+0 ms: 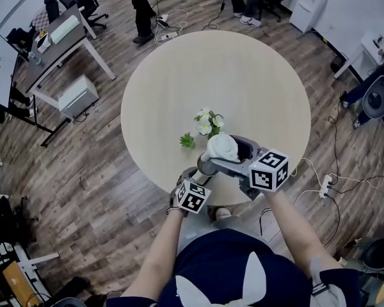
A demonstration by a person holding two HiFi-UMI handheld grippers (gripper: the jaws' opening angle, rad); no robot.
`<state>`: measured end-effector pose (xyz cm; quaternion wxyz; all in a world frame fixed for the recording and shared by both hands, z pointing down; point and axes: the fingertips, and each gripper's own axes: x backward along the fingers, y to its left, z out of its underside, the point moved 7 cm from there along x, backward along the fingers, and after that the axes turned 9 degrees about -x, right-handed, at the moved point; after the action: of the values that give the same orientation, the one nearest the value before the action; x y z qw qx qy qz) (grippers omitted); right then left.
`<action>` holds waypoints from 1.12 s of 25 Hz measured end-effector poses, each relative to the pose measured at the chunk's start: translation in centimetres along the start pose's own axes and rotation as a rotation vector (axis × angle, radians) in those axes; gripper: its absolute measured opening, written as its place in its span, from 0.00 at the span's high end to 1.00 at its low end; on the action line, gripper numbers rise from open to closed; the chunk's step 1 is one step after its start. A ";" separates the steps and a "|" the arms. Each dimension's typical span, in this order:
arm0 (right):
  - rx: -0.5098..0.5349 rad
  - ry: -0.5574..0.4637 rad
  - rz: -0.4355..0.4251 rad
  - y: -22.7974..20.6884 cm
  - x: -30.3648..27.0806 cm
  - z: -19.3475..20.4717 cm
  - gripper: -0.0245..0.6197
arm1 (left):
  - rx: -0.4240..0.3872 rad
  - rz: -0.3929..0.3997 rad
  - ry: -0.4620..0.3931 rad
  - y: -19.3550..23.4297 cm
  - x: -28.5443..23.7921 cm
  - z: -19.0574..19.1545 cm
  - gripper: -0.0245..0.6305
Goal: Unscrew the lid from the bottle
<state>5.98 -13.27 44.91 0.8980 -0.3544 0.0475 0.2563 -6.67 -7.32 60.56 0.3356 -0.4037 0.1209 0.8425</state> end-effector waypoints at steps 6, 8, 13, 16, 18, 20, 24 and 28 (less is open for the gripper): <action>-0.058 -0.044 -0.009 -0.4 0.7 -0.2 0.28 | 0.017 -0.021 -0.008 -0.1 0.7 0.2 0.62; -0.065 -0.053 -0.005 -0.6 1.1 -0.3 0.28 | 0.027 -0.032 -0.016 -0.1 0.9 0.2 0.63; -0.095 -0.092 -0.012 -0.7 2.0 -0.3 0.28 | 0.061 -0.057 -0.046 -0.1 2.2 0.3 0.66; -0.096 -0.104 -0.017 -0.7 2.3 -0.4 0.28 | 0.085 -0.095 -0.079 0.2 3.4 0.1 0.74; -0.095 -0.113 -0.018 -0.6 2.6 -0.5 0.28 | 0.121 -0.120 -0.109 0.6 4.3 0.0 0.82; -0.095 -0.125 -0.019 -0.4 2.8 -0.6 0.28 | 0.168 -0.134 -0.139 1.1 5.3 0.0 0.83; -0.086 -0.147 -0.017 -0.1 3.2 -0.8 0.28 | 0.218 -0.185 -0.192 2.3 7.3 -0.5 0.87; -0.084 -0.173 -0.013 0.0 3.6 -0.8 0.28 | 0.235 -0.228 -0.230 3.2 9.0 -1.2 0.89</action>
<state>9.20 -12.25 43.30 0.8848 -0.3685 -0.0435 0.2819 -12.12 -6.03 52.73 0.4851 -0.2741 0.1327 0.8197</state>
